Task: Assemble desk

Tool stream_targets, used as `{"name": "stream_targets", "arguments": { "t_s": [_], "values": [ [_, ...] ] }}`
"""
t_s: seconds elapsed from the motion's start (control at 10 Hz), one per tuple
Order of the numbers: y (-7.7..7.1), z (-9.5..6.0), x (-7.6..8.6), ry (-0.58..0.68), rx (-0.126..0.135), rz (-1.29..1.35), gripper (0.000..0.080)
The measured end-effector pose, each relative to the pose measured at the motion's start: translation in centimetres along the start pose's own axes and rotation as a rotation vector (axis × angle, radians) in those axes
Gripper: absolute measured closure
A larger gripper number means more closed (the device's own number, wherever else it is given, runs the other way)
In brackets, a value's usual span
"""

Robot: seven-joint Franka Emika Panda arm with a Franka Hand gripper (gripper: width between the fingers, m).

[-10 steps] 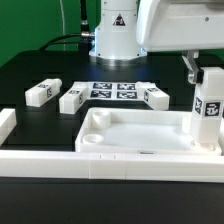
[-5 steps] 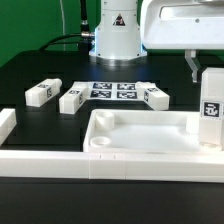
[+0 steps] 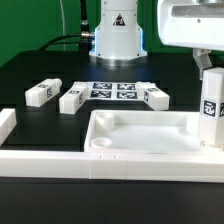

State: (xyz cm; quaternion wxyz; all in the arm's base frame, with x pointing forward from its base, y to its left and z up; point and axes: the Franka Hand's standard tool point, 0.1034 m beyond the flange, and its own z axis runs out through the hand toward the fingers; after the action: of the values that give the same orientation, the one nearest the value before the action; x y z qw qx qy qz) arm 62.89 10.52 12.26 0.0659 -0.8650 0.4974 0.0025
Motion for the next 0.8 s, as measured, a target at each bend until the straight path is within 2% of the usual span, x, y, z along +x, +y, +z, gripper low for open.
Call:
{"name": "stream_targets", "arguments": {
  "t_s": [0.3,0.4,0.5,0.6,0.8],
  "values": [
    [-0.06,0.05,-0.19,-0.004,0.001,-0.022,0.0508],
    [-0.12,0.08,-0.35,-0.005,0.0,-0.035,0.029],
    [-0.14,0.07,-0.41,-0.005,-0.002,-0.081,0.029],
    [-0.16,-0.03,-0.52,-0.006,-0.012,-0.21,0.018],
    [-0.2,0.02,-0.64,-0.007,-0.014,-0.454,0.0151]
  ]
}}
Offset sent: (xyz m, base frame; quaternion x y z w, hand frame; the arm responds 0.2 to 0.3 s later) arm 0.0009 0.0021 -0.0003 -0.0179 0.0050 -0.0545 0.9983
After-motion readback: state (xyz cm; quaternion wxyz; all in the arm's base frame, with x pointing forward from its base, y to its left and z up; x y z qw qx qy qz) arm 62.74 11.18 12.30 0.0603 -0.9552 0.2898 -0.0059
